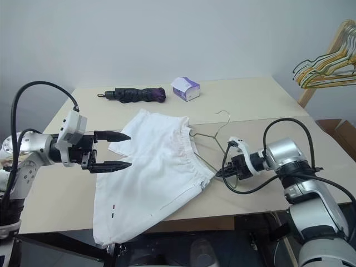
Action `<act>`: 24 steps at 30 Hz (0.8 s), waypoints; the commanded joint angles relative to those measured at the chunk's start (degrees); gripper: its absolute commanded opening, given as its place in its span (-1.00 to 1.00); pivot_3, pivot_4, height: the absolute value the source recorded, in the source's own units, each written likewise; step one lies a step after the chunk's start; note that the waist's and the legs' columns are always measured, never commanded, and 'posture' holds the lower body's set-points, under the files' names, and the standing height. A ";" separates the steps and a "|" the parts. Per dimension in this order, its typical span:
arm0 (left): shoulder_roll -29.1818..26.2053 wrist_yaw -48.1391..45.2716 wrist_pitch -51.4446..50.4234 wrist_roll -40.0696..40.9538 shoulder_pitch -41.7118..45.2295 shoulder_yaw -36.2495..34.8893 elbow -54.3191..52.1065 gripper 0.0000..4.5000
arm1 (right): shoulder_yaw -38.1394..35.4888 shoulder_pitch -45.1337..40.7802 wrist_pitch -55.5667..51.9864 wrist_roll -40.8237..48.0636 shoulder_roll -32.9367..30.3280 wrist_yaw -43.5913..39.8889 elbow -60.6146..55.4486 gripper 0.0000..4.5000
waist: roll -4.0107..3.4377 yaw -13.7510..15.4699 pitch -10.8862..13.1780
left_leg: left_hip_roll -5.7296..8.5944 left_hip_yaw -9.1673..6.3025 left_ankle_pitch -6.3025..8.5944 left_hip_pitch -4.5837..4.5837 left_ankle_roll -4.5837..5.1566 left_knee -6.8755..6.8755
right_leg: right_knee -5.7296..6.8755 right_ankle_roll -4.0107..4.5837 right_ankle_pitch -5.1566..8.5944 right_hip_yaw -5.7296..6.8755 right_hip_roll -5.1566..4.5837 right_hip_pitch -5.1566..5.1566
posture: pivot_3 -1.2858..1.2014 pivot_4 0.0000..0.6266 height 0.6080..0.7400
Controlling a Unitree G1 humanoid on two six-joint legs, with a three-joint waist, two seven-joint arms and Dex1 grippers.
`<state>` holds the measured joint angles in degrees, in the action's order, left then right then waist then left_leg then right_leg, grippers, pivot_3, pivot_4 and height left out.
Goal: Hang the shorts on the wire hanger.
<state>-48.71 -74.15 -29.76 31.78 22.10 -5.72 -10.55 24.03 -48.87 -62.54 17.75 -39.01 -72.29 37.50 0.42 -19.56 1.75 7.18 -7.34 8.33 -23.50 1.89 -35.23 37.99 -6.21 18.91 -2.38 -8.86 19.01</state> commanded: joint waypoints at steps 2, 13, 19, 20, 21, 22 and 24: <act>-1.20 0.50 1.17 1.02 -0.51 -2.43 -1.76 1.00 | -0.38 -3.95 5.32 -4.41 1.24 -1.21 9.65 -1.00 | 0.00 0.24 0.00 | 0.01 -0.02 -0.02 -0.01 0.03 0.00 | 0.00 0.02 -0.01 0.00 0.00 0.00 | -0.14 -1.00 1.00; -1.27 0.65 2.07 1.08 -0.89 -2.51 -1.98 1.00 | 1.67 -5.90 9.69 -8.52 2.79 -14.43 12.48 -1.00 | -0.01 0.83 -0.01 | 0.00 -0.04 0.01 0.01 -0.01 0.00 | 0.01 0.03 -0.02 0.01 0.06 0.00 | -0.13 -1.00 1.00; -1.15 0.72 2.55 0.79 -0.87 -2.45 -1.64 1.00 | 0.40 -7.78 12.78 -11.68 5.36 -12.18 19.87 -1.00 | -0.02 1.33 0.00 | 0.01 -0.05 0.00 0.02 -0.02 0.01 | 0.01 0.05 -0.03 0.01 0.07 0.00 | -0.13 -1.00 1.00; -1.13 0.75 2.59 0.79 -0.83 -2.43 -1.68 1.00 | 0.49 -7.78 13.58 -12.46 5.89 -11.54 21.32 -1.00 | -0.03 1.31 0.00 | 0.01 -0.05 0.01 0.02 -0.02 0.01 | 0.01 0.05 -0.03 0.01 0.07 0.00 | -0.12 -1.00 1.00; -1.09 0.80 2.61 0.78 -0.76 -2.37 -1.69 1.00 | 0.50 -7.87 14.30 -13.10 6.30 -11.16 22.57 -1.00 | -0.03 1.31 -0.01 | 0.01 -0.05 0.00 0.02 -0.02 0.00 | 0.01 0.05 -0.03 0.01 0.08 0.00 | -0.12 -1.00 1.00; -1.04 0.92 2.68 0.73 -0.72 -2.34 -1.71 1.00 | 0.35 -7.99 14.84 -13.57 6.53 -11.24 23.40 -1.00 | -0.03 1.35 -0.01 | 0.01 -0.05 0.00 0.03 -0.02 0.01 | 0.01 0.06 -0.03 0.01 0.09 -0.01 | -0.12 -1.00 1.00; -1.11 1.10 2.85 0.72 -0.93 -2.60 -1.74 1.00 | 0.36 -7.90 15.16 -13.67 5.47 -15.01 22.68 -1.00 | -0.03 1.41 -0.01 | 0.00 -0.06 0.00 0.04 -0.02 0.01 | 0.01 0.06 -0.03 0.01 0.11 -0.03 | -0.12 -1.00 1.00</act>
<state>-49.41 -73.37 -27.78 31.75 20.21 -7.03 -11.52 25.00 -55.86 -48.34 4.73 -32.73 -84.81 60.29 0.39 -18.15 1.75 7.19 -7.40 8.34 -23.46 1.87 -35.23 38.00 -6.15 18.88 -2.36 -8.75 18.98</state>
